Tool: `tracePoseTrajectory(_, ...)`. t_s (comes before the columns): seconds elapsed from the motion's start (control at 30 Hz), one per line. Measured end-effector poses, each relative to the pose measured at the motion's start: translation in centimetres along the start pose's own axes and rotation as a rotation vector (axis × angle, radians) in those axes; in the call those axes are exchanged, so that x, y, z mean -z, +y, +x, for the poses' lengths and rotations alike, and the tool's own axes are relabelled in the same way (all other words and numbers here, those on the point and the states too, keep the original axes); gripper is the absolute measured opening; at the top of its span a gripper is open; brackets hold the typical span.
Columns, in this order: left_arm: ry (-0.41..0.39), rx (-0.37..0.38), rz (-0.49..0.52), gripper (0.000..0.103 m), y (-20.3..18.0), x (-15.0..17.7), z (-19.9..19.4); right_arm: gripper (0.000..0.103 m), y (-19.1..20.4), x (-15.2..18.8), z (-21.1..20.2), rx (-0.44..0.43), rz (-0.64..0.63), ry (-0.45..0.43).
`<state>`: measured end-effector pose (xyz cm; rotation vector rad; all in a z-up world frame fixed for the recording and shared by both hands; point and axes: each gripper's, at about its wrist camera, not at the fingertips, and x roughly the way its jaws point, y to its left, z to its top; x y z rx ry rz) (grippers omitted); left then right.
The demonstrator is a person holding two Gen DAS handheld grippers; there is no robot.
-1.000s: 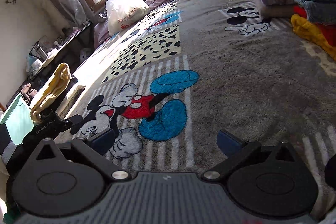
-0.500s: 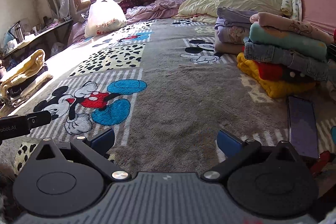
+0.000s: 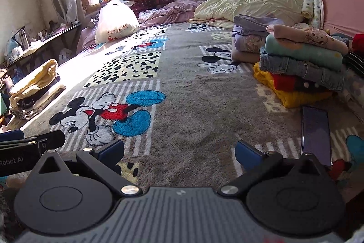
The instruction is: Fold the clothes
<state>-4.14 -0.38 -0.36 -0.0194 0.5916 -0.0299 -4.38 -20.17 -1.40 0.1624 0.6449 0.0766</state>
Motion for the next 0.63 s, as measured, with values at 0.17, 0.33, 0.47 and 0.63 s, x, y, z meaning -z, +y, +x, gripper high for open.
tracePoseTrajectory(0.17, 0.009, 0.008, -0.011, 0.103, 0.4, 0.0, -0.4, 0.103, 0.8, 0.0, -0.3, 0.002, -0.015, 0.003)
tracePoseTrajectory(0.33, -0.003, -0.004, -0.012, 0.103, 0.7, 0.0, -0.8, 0.103, 1.8, -0.2, -0.4, -0.009, -0.035, 0.004)
tracePoseTrajectory(0.47, -0.016, -0.011, -0.008, 0.103, 0.9, 0.1, -1.0, 0.103, 2.2, -0.2, -0.4, -0.017, -0.04, 0.01)
tracePoseTrajectory(0.63, -0.028, -0.009, -0.013, 0.103, 1.3, 0.1, -1.1, 0.103, 2.6, -0.3, -0.3, -0.023, -0.043, 0.018)
